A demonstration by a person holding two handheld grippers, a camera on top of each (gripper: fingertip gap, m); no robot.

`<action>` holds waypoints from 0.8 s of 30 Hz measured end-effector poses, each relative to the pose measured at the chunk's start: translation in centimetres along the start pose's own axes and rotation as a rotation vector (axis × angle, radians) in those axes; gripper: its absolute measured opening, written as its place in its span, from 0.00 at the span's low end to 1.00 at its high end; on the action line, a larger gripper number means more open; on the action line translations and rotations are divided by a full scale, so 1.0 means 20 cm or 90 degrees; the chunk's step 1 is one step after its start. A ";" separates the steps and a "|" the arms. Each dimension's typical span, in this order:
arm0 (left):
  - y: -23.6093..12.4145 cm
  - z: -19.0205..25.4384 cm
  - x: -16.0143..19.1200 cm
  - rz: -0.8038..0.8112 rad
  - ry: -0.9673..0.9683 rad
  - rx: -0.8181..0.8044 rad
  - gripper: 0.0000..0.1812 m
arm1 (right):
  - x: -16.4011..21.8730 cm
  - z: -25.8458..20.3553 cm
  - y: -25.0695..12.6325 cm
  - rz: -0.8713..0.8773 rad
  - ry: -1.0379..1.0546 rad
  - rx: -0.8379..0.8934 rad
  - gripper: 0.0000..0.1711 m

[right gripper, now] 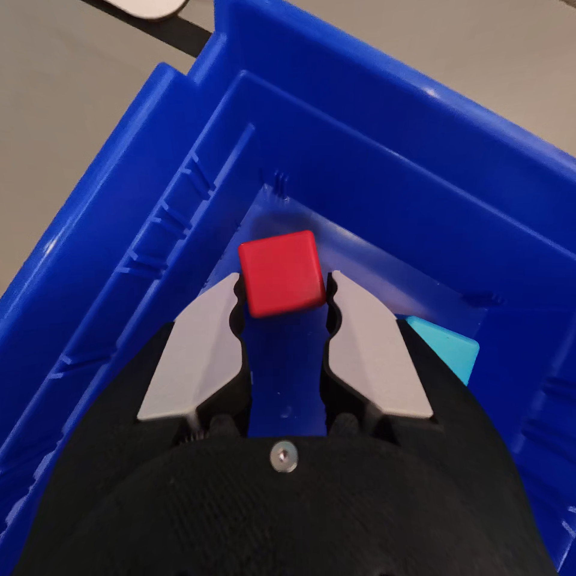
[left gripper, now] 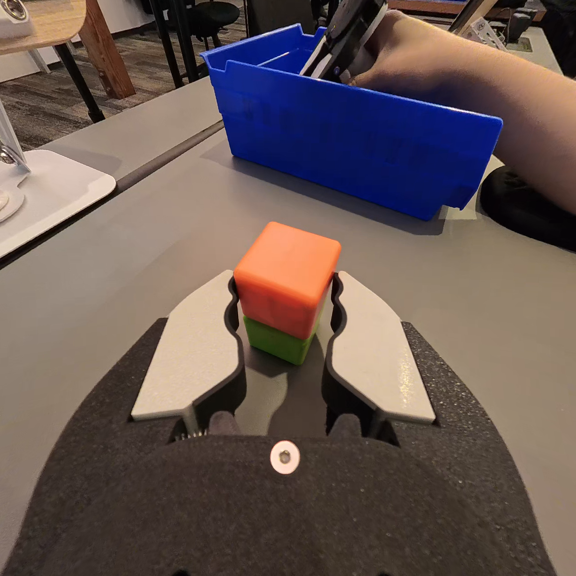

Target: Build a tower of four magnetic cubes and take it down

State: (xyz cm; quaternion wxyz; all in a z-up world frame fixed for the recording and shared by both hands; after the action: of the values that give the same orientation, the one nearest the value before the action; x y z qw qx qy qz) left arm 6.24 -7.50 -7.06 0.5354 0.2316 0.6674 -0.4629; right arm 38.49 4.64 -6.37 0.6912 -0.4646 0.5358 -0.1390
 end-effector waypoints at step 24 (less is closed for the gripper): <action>0.01 -0.02 0.10 -0.193 -0.014 -0.018 0.42 | -0.26 -0.28 -0.73 0.303 -0.141 -0.043 0.33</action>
State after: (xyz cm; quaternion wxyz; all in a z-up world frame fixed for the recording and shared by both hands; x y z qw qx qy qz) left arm 5.55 -7.35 -8.95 0.4700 0.1157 0.6954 -0.5312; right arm 36.03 -2.23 8.37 0.7429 -0.3608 0.5555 0.0969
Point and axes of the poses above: each gripper's, where its closed fingertips meet, y out along the fingers, x out of its underside, z = x × y across the jaws, the point moved 9 cm from there along -y, back along the fingers, and after that the axes turned 2 degrees about -x, right-handed, at the moved point
